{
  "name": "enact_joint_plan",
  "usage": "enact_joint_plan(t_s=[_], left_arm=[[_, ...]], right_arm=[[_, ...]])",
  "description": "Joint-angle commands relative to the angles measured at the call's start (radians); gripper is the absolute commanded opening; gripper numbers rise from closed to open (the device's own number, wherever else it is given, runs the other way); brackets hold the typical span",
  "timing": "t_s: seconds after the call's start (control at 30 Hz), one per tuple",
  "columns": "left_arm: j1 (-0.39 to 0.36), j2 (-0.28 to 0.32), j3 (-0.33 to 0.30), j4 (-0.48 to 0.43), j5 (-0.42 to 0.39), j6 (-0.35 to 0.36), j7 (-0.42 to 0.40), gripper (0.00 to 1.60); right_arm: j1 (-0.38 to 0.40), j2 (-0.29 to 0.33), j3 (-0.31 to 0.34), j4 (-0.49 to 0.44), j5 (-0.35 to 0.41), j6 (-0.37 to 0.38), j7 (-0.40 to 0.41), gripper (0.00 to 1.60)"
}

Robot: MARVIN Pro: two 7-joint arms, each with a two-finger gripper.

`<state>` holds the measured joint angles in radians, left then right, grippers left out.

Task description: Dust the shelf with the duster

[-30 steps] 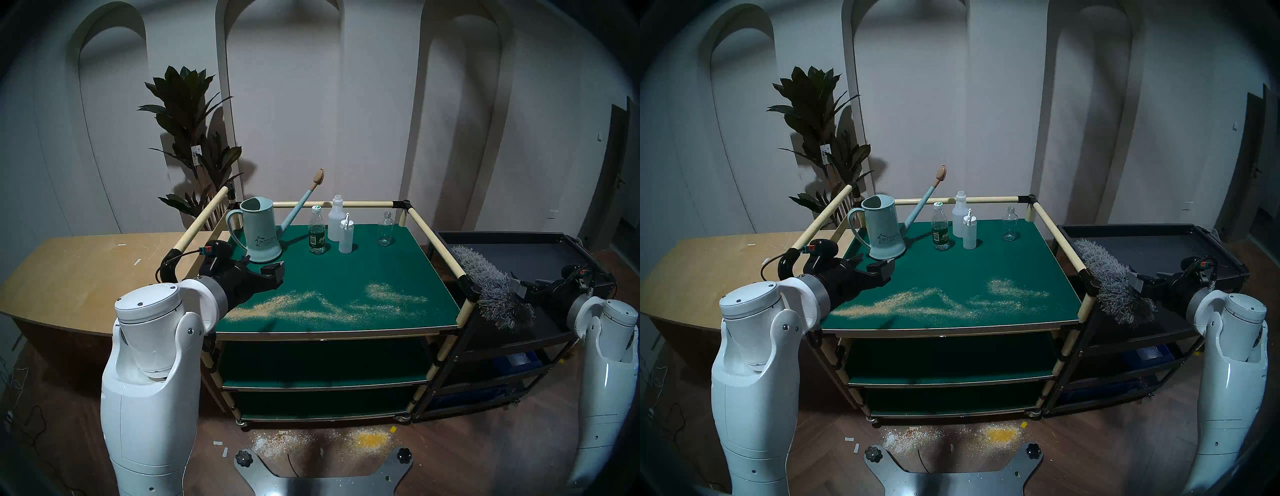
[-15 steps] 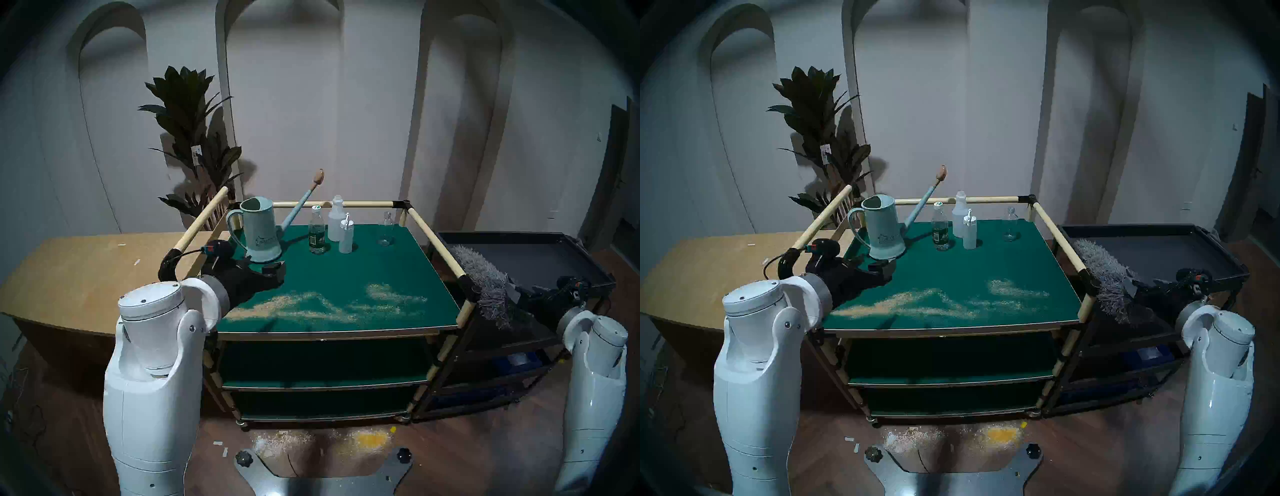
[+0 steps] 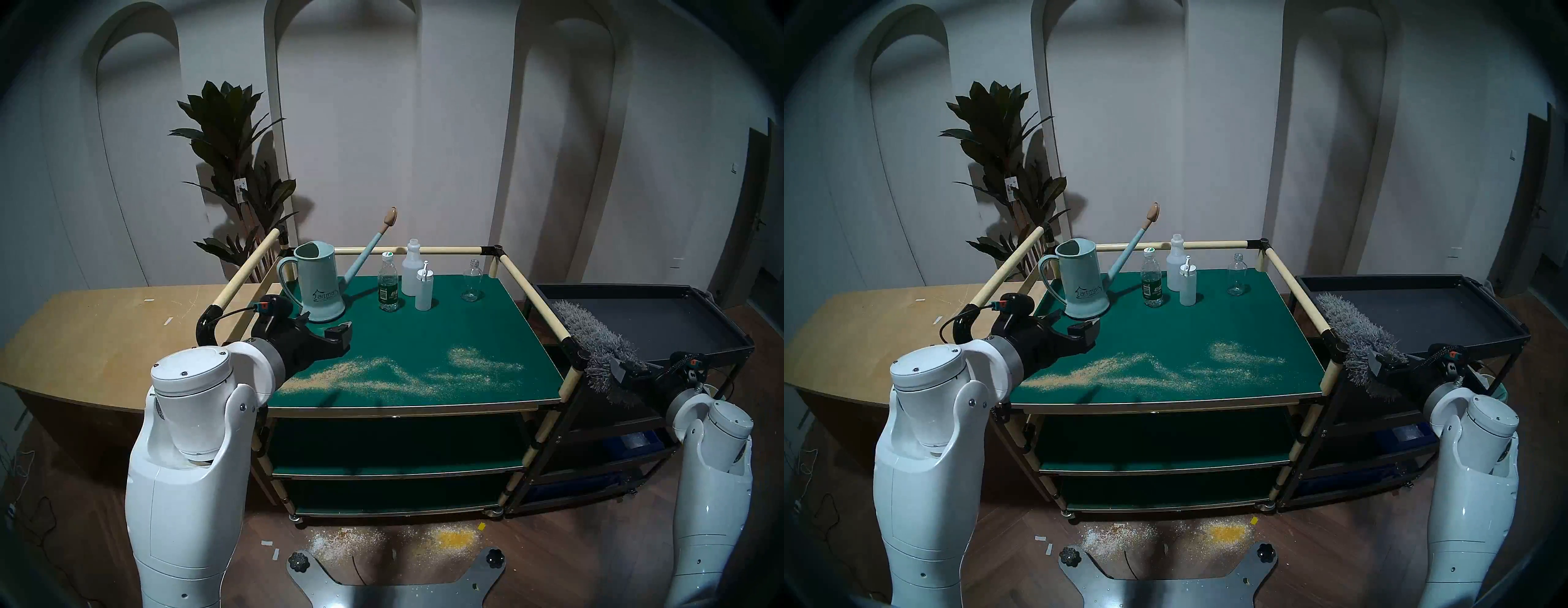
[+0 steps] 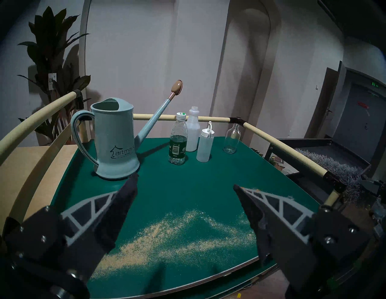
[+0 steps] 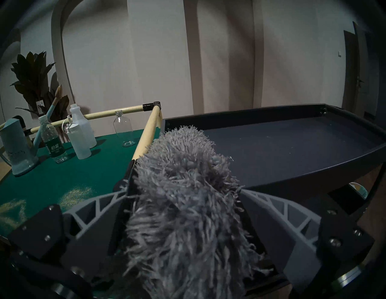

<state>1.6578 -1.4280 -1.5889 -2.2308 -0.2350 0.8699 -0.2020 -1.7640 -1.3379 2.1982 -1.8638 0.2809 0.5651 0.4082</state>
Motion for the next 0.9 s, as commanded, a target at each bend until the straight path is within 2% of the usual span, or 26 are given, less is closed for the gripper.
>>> enact_joint_plan(t_s=[0.0, 0.6, 0.87], left_arm=[[0.001, 0.004, 0.003, -0.023, 0.016, -0.025, 0.01, 1.6], [0.016, -0.008, -0.005, -0.034, 0.026, -0.039, 0.035, 1.6], [0.019, -0.012, -0.007, -0.037, 0.028, -0.038, 0.041, 1.6]], right_arm=[[0.034, -0.003, -0.011, 0.005, 0.002, -0.031, -0.006, 1.6], [0.061, -0.002, -0.071, 0.048, -0.017, -0.037, -0.037, 1.6], [0.067, 0.002, -0.076, 0.063, -0.021, -0.043, -0.039, 1.6]])
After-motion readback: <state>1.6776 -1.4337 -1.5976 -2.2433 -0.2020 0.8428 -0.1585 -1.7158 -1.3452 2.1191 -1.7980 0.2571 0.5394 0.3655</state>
